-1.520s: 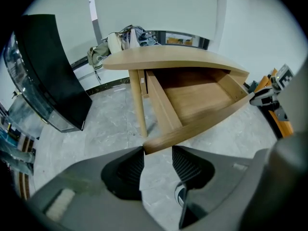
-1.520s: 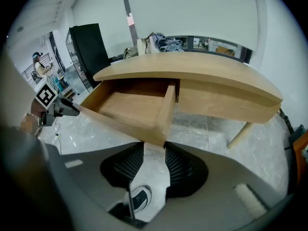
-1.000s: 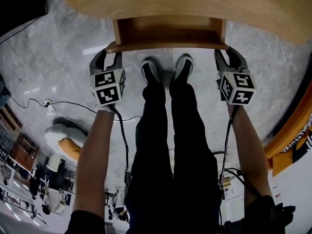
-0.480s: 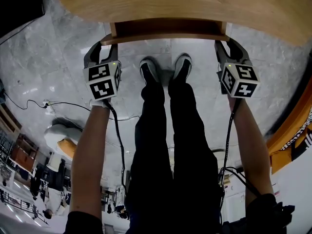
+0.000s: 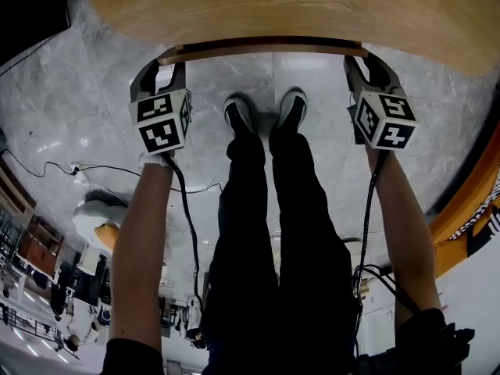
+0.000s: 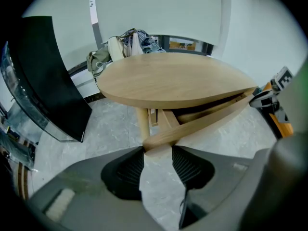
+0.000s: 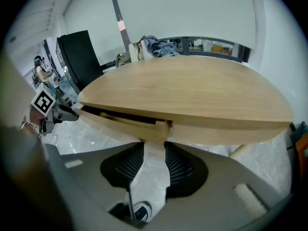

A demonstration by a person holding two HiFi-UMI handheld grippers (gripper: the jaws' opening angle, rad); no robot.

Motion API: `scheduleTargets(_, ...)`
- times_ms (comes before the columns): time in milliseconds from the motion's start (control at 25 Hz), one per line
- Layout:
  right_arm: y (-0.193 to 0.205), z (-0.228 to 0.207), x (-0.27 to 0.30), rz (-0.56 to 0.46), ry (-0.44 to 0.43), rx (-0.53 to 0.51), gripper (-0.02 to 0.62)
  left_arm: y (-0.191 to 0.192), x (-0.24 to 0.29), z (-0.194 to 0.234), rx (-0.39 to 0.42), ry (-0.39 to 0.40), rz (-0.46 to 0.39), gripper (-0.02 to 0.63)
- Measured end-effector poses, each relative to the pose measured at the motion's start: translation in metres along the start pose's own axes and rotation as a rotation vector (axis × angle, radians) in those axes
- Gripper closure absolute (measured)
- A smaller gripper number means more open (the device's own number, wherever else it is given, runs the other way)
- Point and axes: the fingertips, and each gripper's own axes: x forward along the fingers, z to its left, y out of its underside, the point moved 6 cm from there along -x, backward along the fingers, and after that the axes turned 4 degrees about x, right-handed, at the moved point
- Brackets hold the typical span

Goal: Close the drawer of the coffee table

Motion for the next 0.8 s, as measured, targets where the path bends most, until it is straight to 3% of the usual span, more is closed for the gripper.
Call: scheduleTargets(800, -0.020, -0.005, 0.014, -0.051, 0.007, 0.012, 0.453, -0.019, 0.013, 0.008, -0.006, -0.019, -0.034, 0.416)
